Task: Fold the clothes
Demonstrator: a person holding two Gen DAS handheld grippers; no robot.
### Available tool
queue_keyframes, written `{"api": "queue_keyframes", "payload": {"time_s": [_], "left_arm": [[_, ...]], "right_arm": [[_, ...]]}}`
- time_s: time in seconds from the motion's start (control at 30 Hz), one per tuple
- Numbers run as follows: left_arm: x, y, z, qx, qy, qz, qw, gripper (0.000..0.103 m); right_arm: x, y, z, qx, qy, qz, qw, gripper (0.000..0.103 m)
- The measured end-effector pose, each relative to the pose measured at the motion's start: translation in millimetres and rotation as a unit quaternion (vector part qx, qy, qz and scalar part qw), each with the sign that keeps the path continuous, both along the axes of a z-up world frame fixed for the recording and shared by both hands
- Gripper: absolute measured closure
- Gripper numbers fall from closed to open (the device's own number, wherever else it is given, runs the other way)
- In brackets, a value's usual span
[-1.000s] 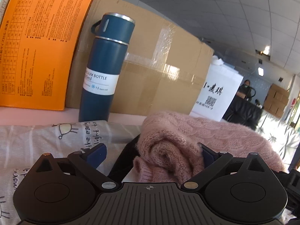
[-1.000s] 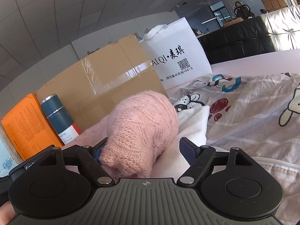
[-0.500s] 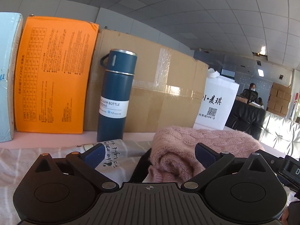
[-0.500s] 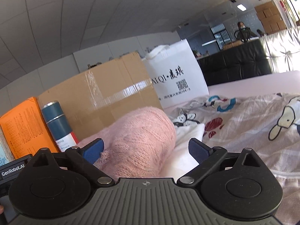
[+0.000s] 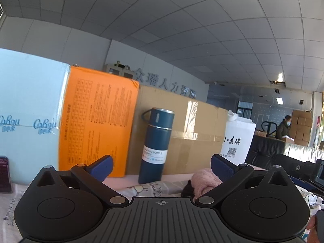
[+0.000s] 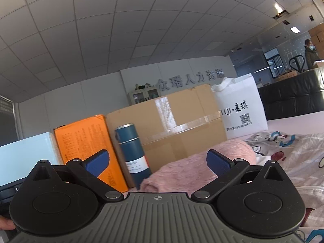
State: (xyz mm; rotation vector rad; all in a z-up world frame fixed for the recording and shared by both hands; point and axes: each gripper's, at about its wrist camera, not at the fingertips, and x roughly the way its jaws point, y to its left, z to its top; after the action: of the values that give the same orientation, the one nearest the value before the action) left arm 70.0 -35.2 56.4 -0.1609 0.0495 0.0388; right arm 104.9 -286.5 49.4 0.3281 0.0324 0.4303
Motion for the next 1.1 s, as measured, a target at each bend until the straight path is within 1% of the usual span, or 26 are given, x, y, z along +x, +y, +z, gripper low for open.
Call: {"api": "queue_keyframes", "payload": {"time_s": [0.13, 0.23, 0.33, 0.47, 0.6, 0.7, 0.77, 0.87, 0.97, 1.1], "left_arm": [[-25.9, 14.5, 2.1, 0.034, -0.014, 0.009, 0.9993, 0.0], [-44.7, 28.7, -1.6, 0.024, -0.029, 0.013, 0.9992, 0.0], [-57.7, 40.6, -7.4, 0.013, -0.029, 0.021, 0.9993, 0.0], [-71.2, 49.8, -20.2, 0.01, -0.032, 0.034, 0.9988, 0.0], [-77.9, 55.8, -33.8, 0.017, -0.024, 0.037, 0.9989, 0.0], [-79.7, 57.8, -39.9, 0.031, -0.019, 0.04, 0.9986, 0.0], [-81.4, 58.0, -41.7, 0.033, -0.022, 0.048, 0.998, 0.0], [-88.9, 54.5, -42.1, 0.043, -0.041, 0.054, 0.9968, 0.0], [-92.8, 47.3, -42.3, 0.068, -0.045, 0.068, 0.9944, 0.0], [-93.6, 46.8, -42.8, 0.07, -0.045, 0.059, 0.9948, 0.0]], "right_arm": [[-24.6, 30.4, 6.5, -0.005, 0.002, 0.019, 1.0, 0.0], [-46.0, 51.9, 5.8, -0.01, -0.004, 0.008, 1.0, 0.0], [-62.8, 70.3, 4.0, -0.025, -0.006, 0.007, 1.0, 0.0], [-73.4, 86.1, -4.0, -0.038, 0.014, -0.001, 0.999, 0.0], [-77.2, 97.6, -17.8, -0.073, 0.01, -0.043, 0.996, 0.0], [-73.8, 100.3, -25.4, -0.09, 0.009, -0.058, 0.994, 0.0], [-69.2, 101.0, -30.1, -0.096, 0.013, -0.063, 0.993, 0.0], [-63.8, 101.6, -36.0, -0.112, 0.012, -0.07, 0.991, 0.0], [-60.4, 99.0, -38.5, -0.115, 0.013, -0.074, 0.991, 0.0], [-57.2, 94.5, -40.3, -0.107, 0.017, -0.083, 0.991, 0.0]]}}
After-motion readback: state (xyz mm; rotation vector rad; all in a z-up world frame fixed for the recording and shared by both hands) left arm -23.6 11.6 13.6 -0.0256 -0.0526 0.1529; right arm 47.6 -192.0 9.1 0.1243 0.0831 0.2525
